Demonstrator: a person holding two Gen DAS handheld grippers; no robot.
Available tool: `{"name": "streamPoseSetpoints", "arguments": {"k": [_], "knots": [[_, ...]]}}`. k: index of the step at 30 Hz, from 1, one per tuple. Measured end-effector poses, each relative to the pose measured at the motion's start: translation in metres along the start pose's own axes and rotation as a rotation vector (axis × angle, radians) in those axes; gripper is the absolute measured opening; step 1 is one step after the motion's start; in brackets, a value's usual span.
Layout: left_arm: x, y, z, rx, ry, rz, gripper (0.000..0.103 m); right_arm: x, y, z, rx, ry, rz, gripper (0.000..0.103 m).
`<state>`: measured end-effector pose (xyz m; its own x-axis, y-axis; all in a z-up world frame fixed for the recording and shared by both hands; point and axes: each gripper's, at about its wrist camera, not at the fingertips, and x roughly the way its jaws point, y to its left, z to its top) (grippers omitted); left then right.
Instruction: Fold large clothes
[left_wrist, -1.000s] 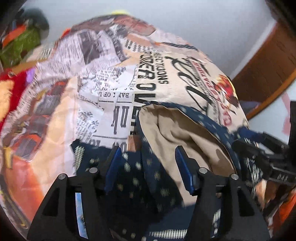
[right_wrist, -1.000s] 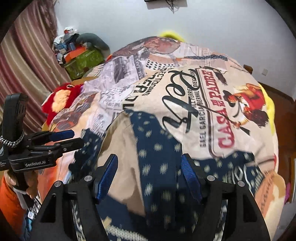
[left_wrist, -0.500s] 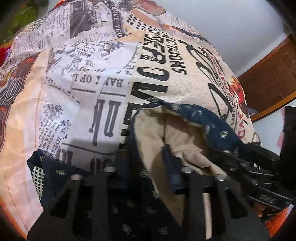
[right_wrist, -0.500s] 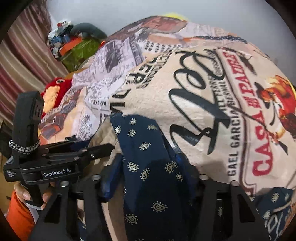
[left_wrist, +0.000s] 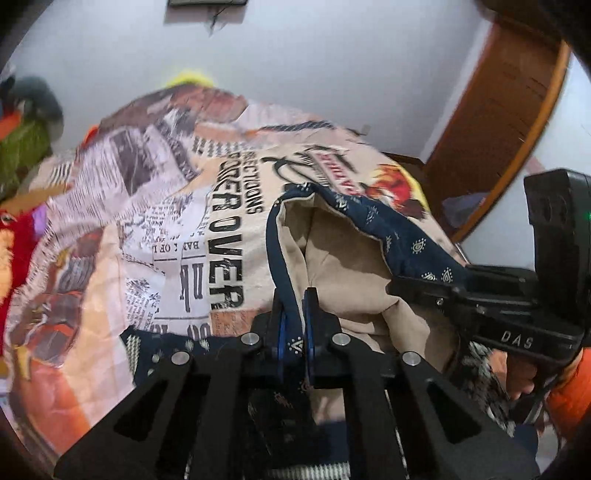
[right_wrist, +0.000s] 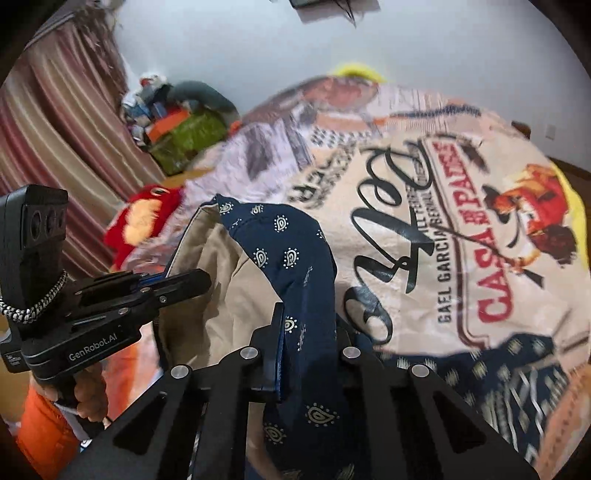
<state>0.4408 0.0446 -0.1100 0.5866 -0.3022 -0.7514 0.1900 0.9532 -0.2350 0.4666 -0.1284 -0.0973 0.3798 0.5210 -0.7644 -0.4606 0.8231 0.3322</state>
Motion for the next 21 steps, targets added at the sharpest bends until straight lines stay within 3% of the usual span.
{"name": "streamPoseSetpoints", "arguments": {"k": [10, 21], "knots": [[-0.073, -0.033, -0.074, 0.071, 0.015, -0.013, 0.008, -0.091, 0.044, -0.074, -0.052, -0.042, 0.042, 0.011], [-0.08, -0.045, -0.149, 0.051, 0.097, -0.036, 0.008, -0.098, 0.054, -0.161, -0.002, 0.065, 0.059, 0.011]]}}
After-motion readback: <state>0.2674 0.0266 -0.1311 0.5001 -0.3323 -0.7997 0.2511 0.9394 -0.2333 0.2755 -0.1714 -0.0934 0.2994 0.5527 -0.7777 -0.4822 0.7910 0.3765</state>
